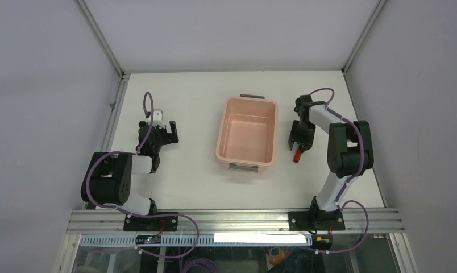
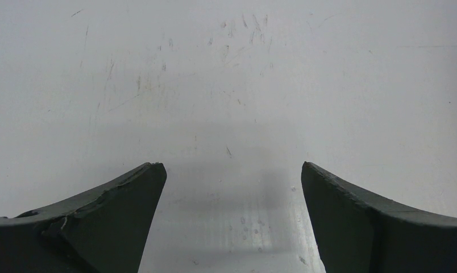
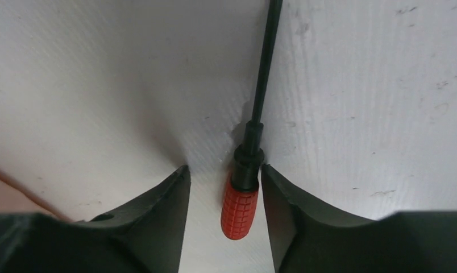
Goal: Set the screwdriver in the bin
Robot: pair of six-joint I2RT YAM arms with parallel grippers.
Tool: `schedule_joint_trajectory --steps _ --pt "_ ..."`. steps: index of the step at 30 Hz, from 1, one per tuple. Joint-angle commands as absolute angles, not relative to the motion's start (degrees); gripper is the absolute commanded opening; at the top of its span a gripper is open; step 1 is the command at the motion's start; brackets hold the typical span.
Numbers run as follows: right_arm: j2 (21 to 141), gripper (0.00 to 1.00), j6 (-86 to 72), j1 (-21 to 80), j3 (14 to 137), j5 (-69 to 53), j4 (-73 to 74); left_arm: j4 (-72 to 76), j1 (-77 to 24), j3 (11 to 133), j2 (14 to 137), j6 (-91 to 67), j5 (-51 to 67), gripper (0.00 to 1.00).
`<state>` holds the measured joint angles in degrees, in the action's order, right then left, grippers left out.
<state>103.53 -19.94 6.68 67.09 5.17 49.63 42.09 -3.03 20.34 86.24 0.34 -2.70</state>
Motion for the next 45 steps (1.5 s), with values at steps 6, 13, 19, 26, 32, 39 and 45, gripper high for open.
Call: schedule_joint_trajectory --steps 6,13,19,26,32,39,45 --pt "102.51 0.0 -18.54 6.06 66.16 3.91 46.77 46.41 -3.52 21.8 86.31 -0.79 -2.89 0.99" --pt "97.55 0.0 -15.01 6.06 79.97 7.51 63.04 46.41 -3.52 21.8 86.26 -0.79 -2.81 0.99" --pt "93.76 0.0 -14.18 6.06 93.95 9.91 79.37 46.41 -3.53 21.79 86.31 -0.79 -2.86 0.99" --pt "88.47 0.0 -20.65 12.45 101.8 8.04 80.69 46.41 -3.59 21.83 86.31 -0.81 -2.82 0.99" --pt "93.15 0.0 -25.35 29.32 106.66 7.52 75.71 46.41 -3.52 21.8 86.31 -0.79 -2.77 0.99" --pt "102.82 0.0 -26.1 41.6 114.74 7.9 71.29 46.41 -3.56 21.8 86.22 -0.79 -2.86 0.99" --pt "104.67 0.0 -27.15 43.54 104.32 7.95 63.76 46.4 -3.54 21.79 86.31 -0.79 -2.87 0.99"
